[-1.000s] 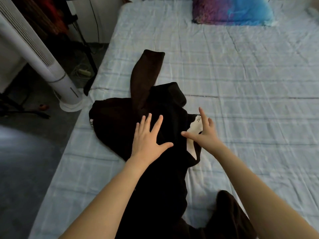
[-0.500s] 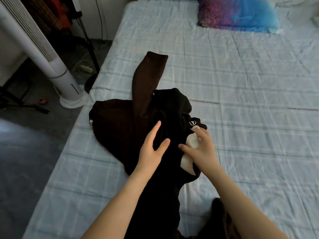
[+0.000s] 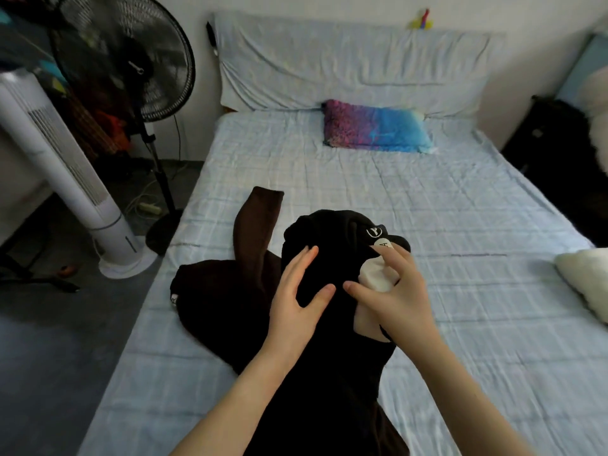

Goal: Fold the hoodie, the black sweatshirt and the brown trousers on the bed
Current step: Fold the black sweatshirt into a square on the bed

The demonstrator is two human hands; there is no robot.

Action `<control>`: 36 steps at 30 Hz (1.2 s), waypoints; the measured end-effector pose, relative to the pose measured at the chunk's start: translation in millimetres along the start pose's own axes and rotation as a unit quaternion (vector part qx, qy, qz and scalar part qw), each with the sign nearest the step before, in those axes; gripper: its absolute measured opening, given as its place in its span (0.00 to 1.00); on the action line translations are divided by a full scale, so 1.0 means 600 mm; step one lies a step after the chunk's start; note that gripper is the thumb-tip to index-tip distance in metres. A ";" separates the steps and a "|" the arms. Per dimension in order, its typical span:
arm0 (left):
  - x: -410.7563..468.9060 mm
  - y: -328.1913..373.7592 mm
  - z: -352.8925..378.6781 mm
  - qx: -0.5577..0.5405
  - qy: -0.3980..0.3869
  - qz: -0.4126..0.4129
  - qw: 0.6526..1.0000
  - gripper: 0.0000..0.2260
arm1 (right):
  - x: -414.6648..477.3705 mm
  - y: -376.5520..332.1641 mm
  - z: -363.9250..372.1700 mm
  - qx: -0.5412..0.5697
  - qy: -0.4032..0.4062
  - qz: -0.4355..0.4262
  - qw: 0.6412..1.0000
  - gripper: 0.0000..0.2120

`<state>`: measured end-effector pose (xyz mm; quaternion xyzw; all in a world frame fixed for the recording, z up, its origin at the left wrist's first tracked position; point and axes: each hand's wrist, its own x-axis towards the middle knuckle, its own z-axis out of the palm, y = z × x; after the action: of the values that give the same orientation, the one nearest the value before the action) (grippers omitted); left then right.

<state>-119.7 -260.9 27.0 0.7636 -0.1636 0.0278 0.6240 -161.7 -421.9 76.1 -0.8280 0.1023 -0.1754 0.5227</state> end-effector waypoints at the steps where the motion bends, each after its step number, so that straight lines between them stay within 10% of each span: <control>1: 0.000 0.038 -0.004 0.003 -0.005 0.020 1.000 0.27 | -0.008 -0.034 -0.024 -0.006 0.017 -0.010 1.000 0.29; 11: -0.027 0.279 -0.058 -0.050 -0.094 0.107 0.989 0.43 | -0.148 -0.239 -0.190 0.066 0.104 -0.091 0.988 0.27; 24: -0.229 0.261 0.033 -0.073 -0.175 0.068 0.980 0.38 | -0.369 -0.146 -0.211 0.070 0.170 0.003 0.983 0.31; 36: -0.305 0.404 0.379 -0.037 -0.119 0.113 0.986 0.39 | -0.368 -0.011 -0.577 0.084 0.143 -0.046 0.985 0.28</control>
<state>-398.4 -481.0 160.6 0.7143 -0.3224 0.0006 0.6211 -501.6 -628.4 177.2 -0.7516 0.1226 -0.3235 0.5615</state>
